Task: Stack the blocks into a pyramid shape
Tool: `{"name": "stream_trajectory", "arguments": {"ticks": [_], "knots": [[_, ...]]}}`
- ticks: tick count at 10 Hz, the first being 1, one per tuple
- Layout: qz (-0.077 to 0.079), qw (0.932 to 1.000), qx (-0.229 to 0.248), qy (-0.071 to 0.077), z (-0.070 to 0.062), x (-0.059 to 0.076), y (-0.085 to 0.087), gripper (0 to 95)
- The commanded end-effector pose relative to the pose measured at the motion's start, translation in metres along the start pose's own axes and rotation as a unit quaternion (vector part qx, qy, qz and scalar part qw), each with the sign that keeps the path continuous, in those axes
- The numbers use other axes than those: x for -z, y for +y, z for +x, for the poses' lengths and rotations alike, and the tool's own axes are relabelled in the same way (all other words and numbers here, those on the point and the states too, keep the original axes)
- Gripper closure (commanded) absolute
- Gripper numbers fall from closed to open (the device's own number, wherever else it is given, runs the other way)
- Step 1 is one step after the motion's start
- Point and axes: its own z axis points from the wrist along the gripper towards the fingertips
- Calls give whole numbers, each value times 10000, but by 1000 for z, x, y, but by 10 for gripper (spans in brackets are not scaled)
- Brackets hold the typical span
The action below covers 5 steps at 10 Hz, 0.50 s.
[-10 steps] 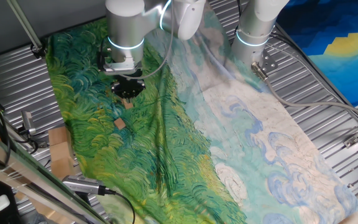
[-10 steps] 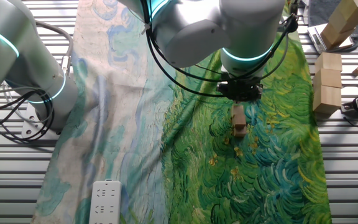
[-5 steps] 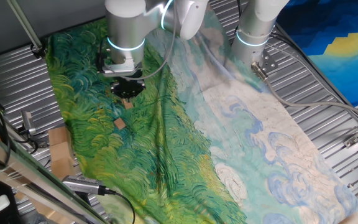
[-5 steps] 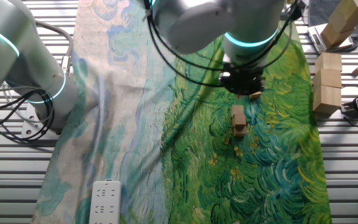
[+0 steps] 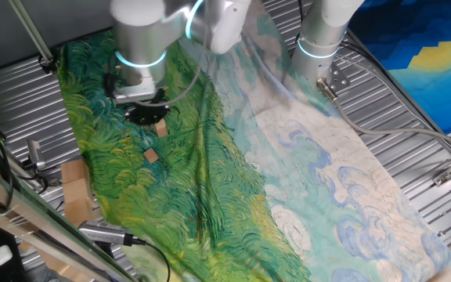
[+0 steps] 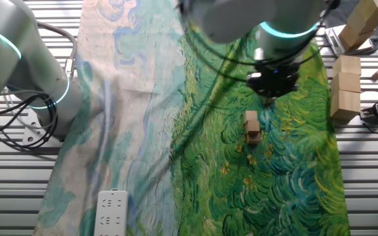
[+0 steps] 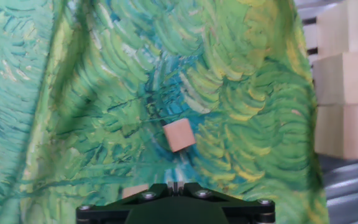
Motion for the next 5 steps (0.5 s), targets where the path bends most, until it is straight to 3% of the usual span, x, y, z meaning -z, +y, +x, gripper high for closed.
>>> {"name": "stream_trajectory", "arguments": {"ticks": [1,5], "knots": [[88,9994,303,151,-9,-12,-20,950],[12,9992,350,172,-30,-27,-37,950]]}}
